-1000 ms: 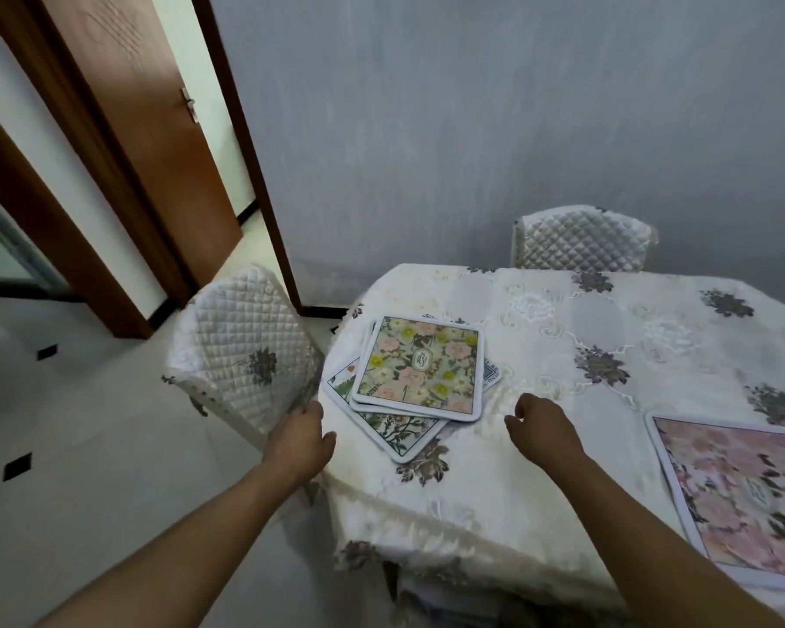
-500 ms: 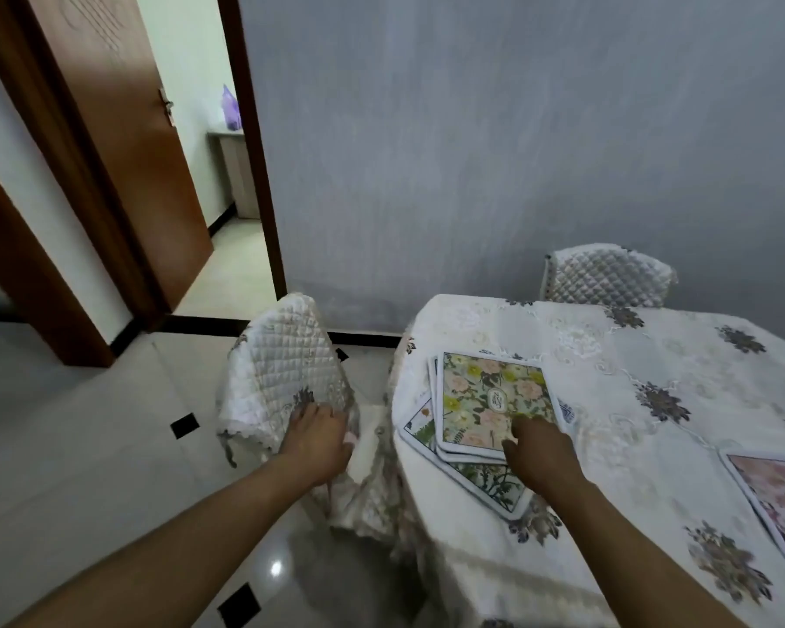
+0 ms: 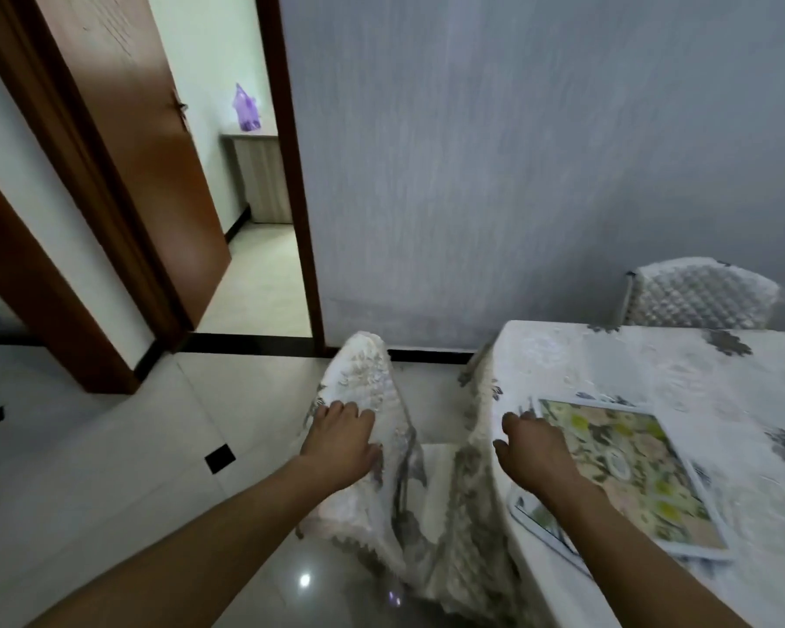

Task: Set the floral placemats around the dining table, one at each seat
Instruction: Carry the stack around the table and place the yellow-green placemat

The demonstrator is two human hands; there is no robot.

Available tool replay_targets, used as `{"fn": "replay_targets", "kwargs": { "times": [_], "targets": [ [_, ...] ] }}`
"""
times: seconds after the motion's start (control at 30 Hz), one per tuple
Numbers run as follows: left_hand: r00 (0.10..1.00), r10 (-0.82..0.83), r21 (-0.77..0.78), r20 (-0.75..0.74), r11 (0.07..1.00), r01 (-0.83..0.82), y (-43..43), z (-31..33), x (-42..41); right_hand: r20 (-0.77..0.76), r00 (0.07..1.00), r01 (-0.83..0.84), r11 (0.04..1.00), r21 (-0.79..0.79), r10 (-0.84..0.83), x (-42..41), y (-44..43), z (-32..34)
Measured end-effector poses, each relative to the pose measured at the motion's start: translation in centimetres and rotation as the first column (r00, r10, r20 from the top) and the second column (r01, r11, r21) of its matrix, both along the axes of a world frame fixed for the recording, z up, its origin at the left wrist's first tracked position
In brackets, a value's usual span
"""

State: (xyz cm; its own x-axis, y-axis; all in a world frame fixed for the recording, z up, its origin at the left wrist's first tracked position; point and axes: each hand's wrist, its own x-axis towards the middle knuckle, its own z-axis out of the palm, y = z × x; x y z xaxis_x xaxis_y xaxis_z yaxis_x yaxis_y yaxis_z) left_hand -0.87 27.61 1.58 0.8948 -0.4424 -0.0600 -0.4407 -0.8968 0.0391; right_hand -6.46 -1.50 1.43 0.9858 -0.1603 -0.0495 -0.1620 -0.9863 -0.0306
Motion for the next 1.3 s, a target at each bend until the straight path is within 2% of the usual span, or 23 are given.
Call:
{"fn": "replay_targets", "kwargs": {
  "times": [0.2, 0.33, 0.5, 0.7, 0.87, 1.03, 1.2, 1.3],
  "targets": [
    [0.992, 0.126, 0.022, -0.021, 0.992, -0.125, 7.9, 0.6, 9.6, -0.006, 0.995, -0.103, 0.989, 0.105, 0.104, 13.0, 8.6, -0.3],
    [0.985, 0.175, 0.035, -0.010, 0.984, -0.175, 13.1, 0.0, 16.3, -0.017, 0.991, -0.128, 0.989, 0.075, 0.129, 19.3, 13.0, -0.2],
    [0.992, 0.126, 0.057, -0.028, 0.991, -0.125, 18.6, -1.7, 26.0, -0.037, 0.998, -0.051, 0.998, 0.030, 0.052, 26.4, 17.1, -1.5],
    [0.999, -0.032, 0.047, -0.039, 0.998, 0.034, 23.2, -1.2, 38.8, -0.041, 0.984, 0.173, 0.985, 0.019, -0.172, 31.9, 21.7, -1.3],
    [0.980, -0.197, 0.030, -0.035, 0.980, 0.198, 21.7, -0.3, 46.9, -0.063, 0.940, 0.336, 0.942, 0.020, -0.334, 34.3, 22.7, -0.7],
    [0.937, -0.345, 0.005, -0.059, 0.938, 0.346, 16.7, -1.1, 53.5, -0.099, 0.883, 0.464, 0.885, 0.040, -0.459, 37.7, 20.4, -1.5],
    [0.913, -0.401, 0.032, -0.081, 0.914, 0.404, 11.3, -0.9, 60.0, -0.106, 0.839, 0.542, 0.837, 0.076, -0.533, 44.0, 15.4, -2.7],
    [0.897, -0.432, 0.056, -0.094, 0.897, 0.438, 8.3, -0.2, 63.7, -0.119, 0.843, 0.534, 0.842, 0.077, -0.524, 48.3, 13.3, -2.6]
  ]
}}
